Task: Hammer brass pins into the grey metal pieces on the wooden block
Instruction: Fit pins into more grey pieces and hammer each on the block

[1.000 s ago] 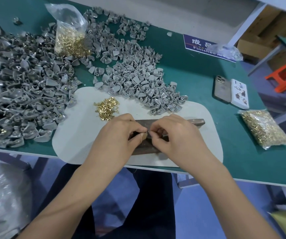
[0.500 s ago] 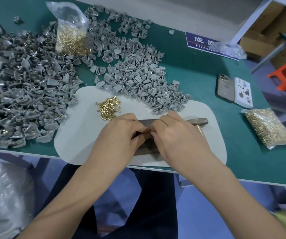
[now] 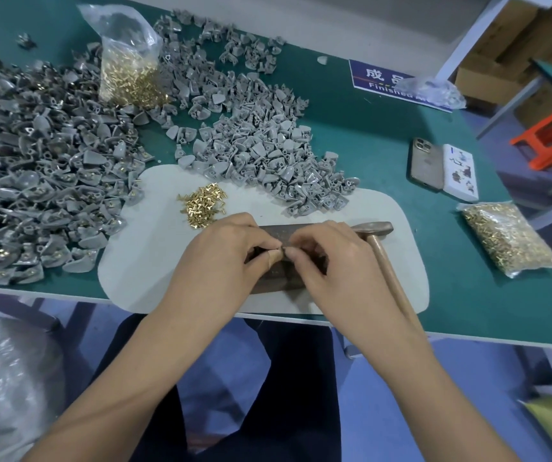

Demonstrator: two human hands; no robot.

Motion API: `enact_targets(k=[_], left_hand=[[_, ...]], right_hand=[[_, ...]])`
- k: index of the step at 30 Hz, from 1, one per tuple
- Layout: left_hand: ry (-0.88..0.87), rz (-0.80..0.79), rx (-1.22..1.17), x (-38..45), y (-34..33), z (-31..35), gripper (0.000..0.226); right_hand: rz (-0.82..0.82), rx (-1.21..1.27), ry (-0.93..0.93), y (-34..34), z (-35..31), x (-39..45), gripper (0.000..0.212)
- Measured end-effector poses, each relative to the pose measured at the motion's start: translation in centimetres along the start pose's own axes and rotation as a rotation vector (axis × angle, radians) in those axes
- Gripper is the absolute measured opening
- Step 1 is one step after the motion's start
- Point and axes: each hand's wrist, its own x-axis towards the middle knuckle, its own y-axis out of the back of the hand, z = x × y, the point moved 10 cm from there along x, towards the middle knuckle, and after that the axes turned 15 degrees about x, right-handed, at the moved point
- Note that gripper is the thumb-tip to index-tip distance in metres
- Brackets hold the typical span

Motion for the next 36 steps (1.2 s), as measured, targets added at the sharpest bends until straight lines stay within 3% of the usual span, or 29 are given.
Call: enact_targets(k=[2,4,6,8,13,16,18,20,23,32,36], left_hand=[[0.009,-0.004,-0.005,0.0,0.1,0.0,0.007],[0.023,-0.011,0.001,0.0,0.0,-0.2,0.007],[0.024,-0.017,0.007,0.0,-0.1,-0.3,0.007],[0.03,-0.011,0.012,-0.2,-0.1,-0.3,0.006],[0.088,-0.021,0.038,-0.5,-0.2,-0.8,0.003],[0.109,-0.036,0.045,-0.5,0.0,-1.2,0.008],[0.106,-0.027,0.08,-0.5,0.3,-1.2,0.009],[0.088,-0.03,0.131,-0.3,0.4,-0.9,0.009],[0.06,-0.029,0.224,-0.1,0.7,-0.4,0.007],[0.037,-0.012,0.312,0.3,1.1,0.0,0.006],[0.025,-0.003,0.359,0.4,1.2,0.1,0.005]], right_hand=[[0.194,0.05,-0.102,2.6,2.5,-0.9,0.014],[0.331,-0.152,-0.319,5.5,6.5,-2.4,0.027],[0.294,-0.4,-0.566,7.1,10.3,-4.3,0.039],[0.183,-0.439,-0.656,6.9,12.2,-5.2,0.038],[0.146,-0.277,-0.518,8.5,11.5,-4.0,0.034],[0.202,0.088,-0.439,9.0,8.8,-4.0,0.034],[0.153,0.321,-0.378,7.6,6.2,-3.7,0.028],[0.025,0.298,-0.247,5.7,3.1,-3.5,0.017],[-0.054,0.244,-0.19,3.8,1.3,-3.5,0.019],[0.15,0.155,-0.075,5.3,-0.4,-3.7,0.02],[0.023,0.076,-0.2,2.8,1.5,-4.0,0.027]])
